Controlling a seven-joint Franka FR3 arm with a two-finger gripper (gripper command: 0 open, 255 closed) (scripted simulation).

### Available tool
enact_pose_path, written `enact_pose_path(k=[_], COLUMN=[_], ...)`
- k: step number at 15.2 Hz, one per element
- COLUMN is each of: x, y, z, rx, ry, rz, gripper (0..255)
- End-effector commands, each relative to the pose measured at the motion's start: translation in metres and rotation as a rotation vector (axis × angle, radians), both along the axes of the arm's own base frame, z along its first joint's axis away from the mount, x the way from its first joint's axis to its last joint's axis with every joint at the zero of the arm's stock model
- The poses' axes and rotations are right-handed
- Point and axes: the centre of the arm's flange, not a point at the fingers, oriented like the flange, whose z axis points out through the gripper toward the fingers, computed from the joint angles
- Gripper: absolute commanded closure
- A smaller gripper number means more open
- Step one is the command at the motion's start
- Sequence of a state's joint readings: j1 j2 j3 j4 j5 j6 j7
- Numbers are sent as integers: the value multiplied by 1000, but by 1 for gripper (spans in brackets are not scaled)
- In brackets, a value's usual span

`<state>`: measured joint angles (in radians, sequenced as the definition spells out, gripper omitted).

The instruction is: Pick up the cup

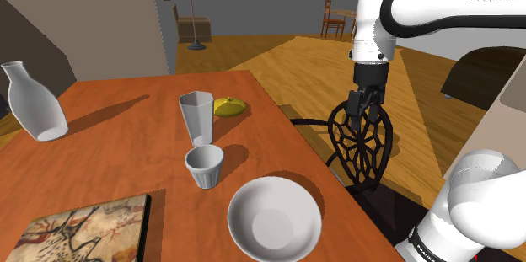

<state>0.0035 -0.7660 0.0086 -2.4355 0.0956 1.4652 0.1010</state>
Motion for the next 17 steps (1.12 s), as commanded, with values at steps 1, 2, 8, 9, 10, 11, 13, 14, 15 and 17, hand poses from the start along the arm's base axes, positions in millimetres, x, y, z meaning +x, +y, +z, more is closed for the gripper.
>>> enact_pose_path(k=[1,2,8,9,10,11,13,14,15,17], x=[0,5,40,46,52,58,71,78,85,99], y=[0,10,71,81,91,100,120,130,139,158], z=[0,-3,-21,-24,-26,-29,-34,-36,-38,-43], rx=[0,3,20,23,26,29,34,37,40,46], ry=[0,-7,-50,-57,-65,-72,-86,-93,-100,-115], rz=[0,-9,-66,-75,-85,-94,-113,-123,-132,-151], gripper=[0,0,0,0,0,0,0,0,0,0])
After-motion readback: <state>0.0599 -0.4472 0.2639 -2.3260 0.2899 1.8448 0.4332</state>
